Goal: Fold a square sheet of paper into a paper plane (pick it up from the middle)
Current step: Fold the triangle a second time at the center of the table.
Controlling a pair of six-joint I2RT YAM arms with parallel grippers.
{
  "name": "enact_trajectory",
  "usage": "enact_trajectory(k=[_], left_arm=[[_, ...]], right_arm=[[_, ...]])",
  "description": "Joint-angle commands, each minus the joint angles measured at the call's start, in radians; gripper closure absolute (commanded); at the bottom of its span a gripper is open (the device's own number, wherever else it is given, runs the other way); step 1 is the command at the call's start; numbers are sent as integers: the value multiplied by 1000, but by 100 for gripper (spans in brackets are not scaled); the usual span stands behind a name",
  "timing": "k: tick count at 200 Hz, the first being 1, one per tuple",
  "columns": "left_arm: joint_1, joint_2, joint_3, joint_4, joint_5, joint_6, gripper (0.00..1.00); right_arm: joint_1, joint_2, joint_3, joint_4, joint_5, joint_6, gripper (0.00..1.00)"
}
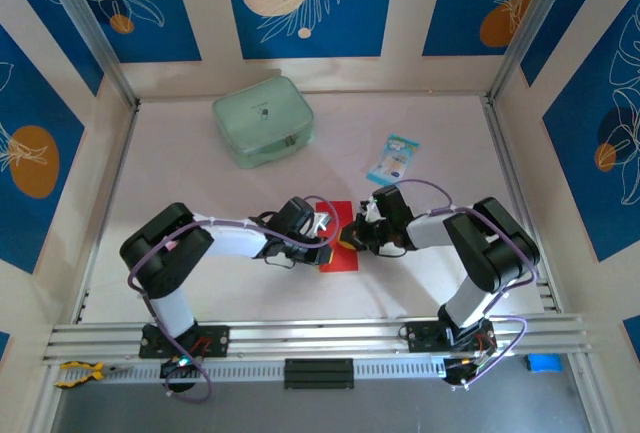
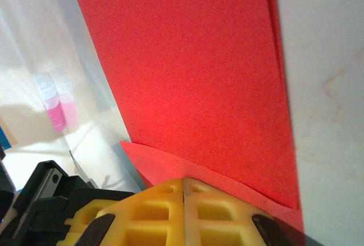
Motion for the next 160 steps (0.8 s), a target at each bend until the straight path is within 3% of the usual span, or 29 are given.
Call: enact_trajectory(k=[1, 74, 105, 160], left_arm=[[7, 15, -43, -117, -38, 4, 100], [7, 4, -33, -123, -44, 6, 100], [7, 0, -33, -123, -49, 6, 100], [7, 0, -32, -120, -52, 4, 100]], right_arm=[[-59, 27, -31, 9, 66, -35, 96], [-127, -50, -22, 33, 15, -65, 96], [-62, -130, 4, -28, 35, -73, 94], [91, -58, -1, -25, 87, -4, 97]])
